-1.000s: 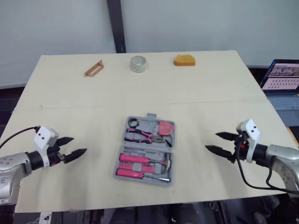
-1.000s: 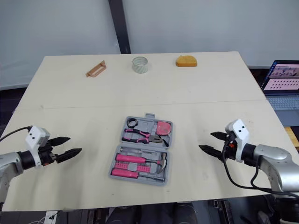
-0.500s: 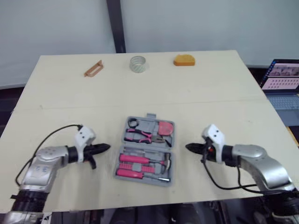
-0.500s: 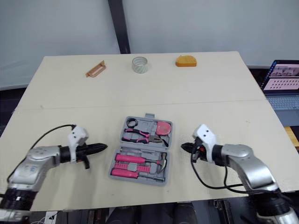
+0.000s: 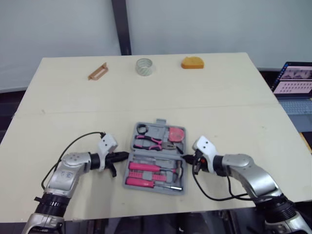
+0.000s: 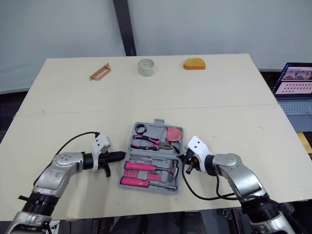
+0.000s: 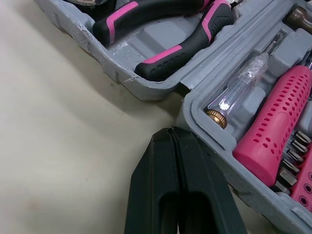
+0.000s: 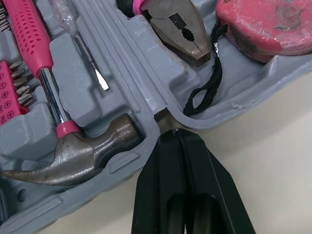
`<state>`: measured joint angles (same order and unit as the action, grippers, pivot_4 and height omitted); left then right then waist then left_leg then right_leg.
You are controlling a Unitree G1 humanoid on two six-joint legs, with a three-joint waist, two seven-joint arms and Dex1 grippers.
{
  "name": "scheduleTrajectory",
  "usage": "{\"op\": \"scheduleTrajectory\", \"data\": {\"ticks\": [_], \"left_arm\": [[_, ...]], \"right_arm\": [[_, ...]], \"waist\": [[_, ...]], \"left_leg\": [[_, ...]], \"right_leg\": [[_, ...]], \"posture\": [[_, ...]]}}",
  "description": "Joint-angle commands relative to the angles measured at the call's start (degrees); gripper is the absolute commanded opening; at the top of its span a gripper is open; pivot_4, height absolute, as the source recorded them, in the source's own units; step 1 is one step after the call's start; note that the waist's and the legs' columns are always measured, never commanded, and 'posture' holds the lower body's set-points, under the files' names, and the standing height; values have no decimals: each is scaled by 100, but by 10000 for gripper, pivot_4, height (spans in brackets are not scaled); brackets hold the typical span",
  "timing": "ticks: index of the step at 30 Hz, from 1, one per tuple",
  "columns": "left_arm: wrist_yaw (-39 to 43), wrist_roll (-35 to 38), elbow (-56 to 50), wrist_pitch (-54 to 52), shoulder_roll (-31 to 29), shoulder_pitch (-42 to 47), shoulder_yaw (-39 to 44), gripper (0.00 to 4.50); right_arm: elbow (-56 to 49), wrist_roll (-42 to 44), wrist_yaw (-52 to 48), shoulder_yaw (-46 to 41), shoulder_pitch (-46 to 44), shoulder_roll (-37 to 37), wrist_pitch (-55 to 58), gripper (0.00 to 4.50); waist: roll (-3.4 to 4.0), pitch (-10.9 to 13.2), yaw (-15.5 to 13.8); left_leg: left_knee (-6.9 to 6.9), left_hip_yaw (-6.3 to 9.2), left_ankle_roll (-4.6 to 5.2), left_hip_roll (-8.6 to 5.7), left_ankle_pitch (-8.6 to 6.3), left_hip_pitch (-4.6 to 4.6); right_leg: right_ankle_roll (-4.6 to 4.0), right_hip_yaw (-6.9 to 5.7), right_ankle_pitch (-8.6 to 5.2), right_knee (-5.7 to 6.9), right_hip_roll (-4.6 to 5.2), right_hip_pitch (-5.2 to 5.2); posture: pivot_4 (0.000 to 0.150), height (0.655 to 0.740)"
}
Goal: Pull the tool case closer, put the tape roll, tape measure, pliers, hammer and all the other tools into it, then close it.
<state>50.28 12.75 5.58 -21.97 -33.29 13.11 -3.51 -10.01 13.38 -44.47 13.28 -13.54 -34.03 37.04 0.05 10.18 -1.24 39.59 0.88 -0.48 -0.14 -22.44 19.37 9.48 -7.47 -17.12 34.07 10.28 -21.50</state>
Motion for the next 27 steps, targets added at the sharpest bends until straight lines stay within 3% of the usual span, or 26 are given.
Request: {"op": "scheduleTrajectory", "data": {"ticks": [1, 17, 27], "left_arm": [[-8, -63, 85, 192, 83, 123, -49, 0], [276, 59, -301, -7, 56, -133, -286, 0], [233, 168, -887, -278, -130, -769, -144, 0]], "right_arm": [[-13, -18, -29, -5, -85, 58, -85, 595], [218, -119, -458, 231, -308, 215, -266, 595], [-105, -60, -725, 219, -92, 64, -137, 595]], "waist": [[0, 0, -1], [1, 0, 49], [1, -1, 131]], "left_leg": [[0, 0, 0, 0, 0, 0], [-2, 0, 0, 1, 0, -1], [-12, 1, 0, 1, 0, -5]], "right_leg": [[0, 0, 0, 0, 0, 0], [0, 0, 0, 0, 0, 0], [0, 0, 0, -3, 0, -1]], "posture": [[1500, 7400], [1500, 7400], [1500, 7400]]}}
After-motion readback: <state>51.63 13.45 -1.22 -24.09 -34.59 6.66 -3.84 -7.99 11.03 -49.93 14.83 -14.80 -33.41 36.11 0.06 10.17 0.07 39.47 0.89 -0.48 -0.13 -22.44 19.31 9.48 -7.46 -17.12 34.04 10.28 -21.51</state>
